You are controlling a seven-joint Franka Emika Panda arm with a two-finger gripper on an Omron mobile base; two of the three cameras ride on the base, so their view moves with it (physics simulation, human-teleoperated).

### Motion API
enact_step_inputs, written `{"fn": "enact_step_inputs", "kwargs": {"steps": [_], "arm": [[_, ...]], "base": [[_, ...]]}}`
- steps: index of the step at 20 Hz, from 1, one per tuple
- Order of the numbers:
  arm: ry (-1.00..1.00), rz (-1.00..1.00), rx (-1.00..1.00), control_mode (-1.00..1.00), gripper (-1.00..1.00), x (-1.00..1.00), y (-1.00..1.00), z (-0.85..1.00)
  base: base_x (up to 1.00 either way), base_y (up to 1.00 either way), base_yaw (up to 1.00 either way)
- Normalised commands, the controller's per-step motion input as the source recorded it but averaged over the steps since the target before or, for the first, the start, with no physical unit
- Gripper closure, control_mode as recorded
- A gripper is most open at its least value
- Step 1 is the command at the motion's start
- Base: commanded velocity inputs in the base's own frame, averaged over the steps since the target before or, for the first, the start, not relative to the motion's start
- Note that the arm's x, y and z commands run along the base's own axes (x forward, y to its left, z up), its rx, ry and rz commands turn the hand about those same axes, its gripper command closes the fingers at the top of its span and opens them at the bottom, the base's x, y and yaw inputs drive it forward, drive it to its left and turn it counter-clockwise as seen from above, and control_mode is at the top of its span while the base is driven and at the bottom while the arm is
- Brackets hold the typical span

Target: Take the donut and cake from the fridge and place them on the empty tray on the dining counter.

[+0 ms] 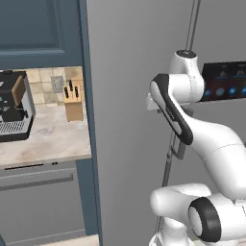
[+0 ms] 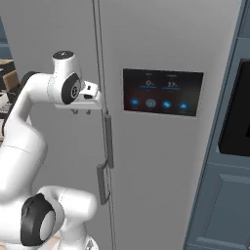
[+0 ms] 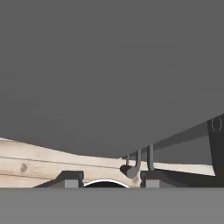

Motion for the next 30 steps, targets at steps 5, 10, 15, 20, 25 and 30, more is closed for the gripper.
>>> {"fn": "enact_step_inputs", "kwargs": {"steps": [5,10,15,20,25,30], "arm": [[-0.14,0.0,0.0,-1.0,-1.0,-0.34,0.0,0.03],[-0.13,-0.02,0.01,-1.0,-1.0,-0.67,0.01,0.0],[-0.09,-0.03,0.02,-1.0,-1.0,-0.43,0.0,0.0],[-0.05,0.0,0.0,-1.0,-1.0,-0.04,0.0,0.0],[0.0,0.0,0.0,1.0,-1.0,0.0,-0.02,0.0],[0.0,0.0,0.0,1.0,-1.0,0.0,0.0,0.0]], "base": [[0.0,0.0,0.0],[0.0,0.0,0.0],[0.0,0.0,0.0],[0.0,0.0,0.0],[-0.51,-0.4,0.0],[-0.83,-0.43,0.0]]}}
